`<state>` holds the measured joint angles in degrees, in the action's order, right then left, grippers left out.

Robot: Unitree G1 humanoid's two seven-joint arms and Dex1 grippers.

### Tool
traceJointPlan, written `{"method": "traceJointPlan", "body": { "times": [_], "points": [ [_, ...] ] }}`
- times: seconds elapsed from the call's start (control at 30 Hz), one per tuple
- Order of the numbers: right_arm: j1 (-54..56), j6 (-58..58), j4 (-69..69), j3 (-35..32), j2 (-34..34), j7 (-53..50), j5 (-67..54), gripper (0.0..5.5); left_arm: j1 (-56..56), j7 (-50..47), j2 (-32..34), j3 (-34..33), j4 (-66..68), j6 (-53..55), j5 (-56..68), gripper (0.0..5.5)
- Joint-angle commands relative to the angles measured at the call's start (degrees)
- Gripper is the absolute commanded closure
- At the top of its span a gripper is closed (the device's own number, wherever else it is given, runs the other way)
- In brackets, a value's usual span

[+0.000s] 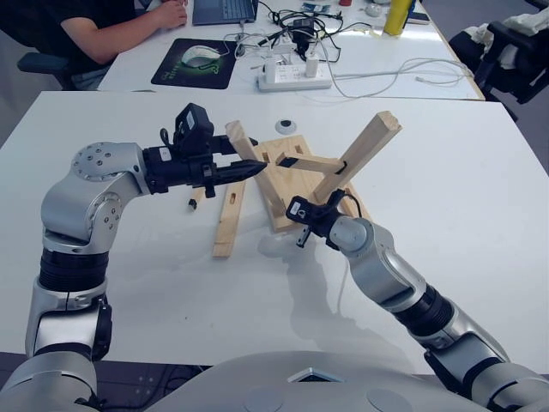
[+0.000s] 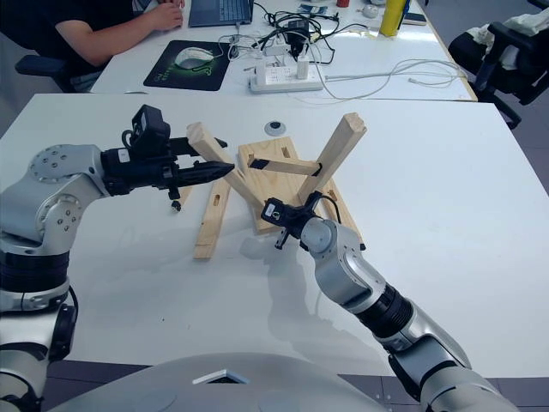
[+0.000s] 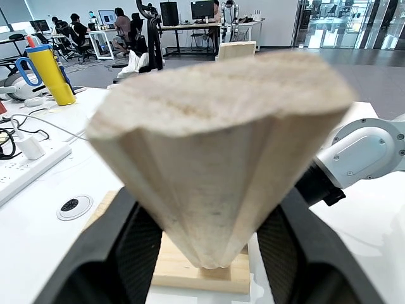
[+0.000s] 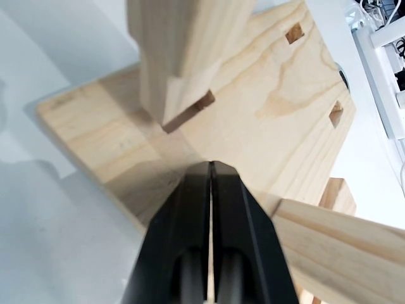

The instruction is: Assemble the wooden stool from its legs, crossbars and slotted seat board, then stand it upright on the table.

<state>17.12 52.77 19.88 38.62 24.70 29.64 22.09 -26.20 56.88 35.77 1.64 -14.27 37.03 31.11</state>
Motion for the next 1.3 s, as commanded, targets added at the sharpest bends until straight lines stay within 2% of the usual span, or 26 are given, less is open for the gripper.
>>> {"method": "traceJointPlan", "body": {
  "times": [0.03,0.27,0.67,1.3],
  "points": [
    [-6.78,4.31,-6.03,3.68,2.57,6.04,-4.3,5.5,0.14,0.34,0.84,0.69,0.2,-1.07,-1.0,3.42],
    [-6.8,3.92,-6.05,3.97,3.0,6.5,-4.33,5.5,1.1,1.01,0.68,1.77,1.07,-2.48,-1.67,3.42],
    [-5.99,3.46,-6.12,4.2,3.39,7.28,-4.15,5.5,1.79,6.25,5.0,4.36,5.05,-6.82,-4.32,3.42],
    [-5.73,3.64,-5.98,4.41,2.75,6.99,-4.11,5.5,-1.23,5.89,3.15,7.1,7.03,-7.3,-4.78,3.42]
  ]
}}
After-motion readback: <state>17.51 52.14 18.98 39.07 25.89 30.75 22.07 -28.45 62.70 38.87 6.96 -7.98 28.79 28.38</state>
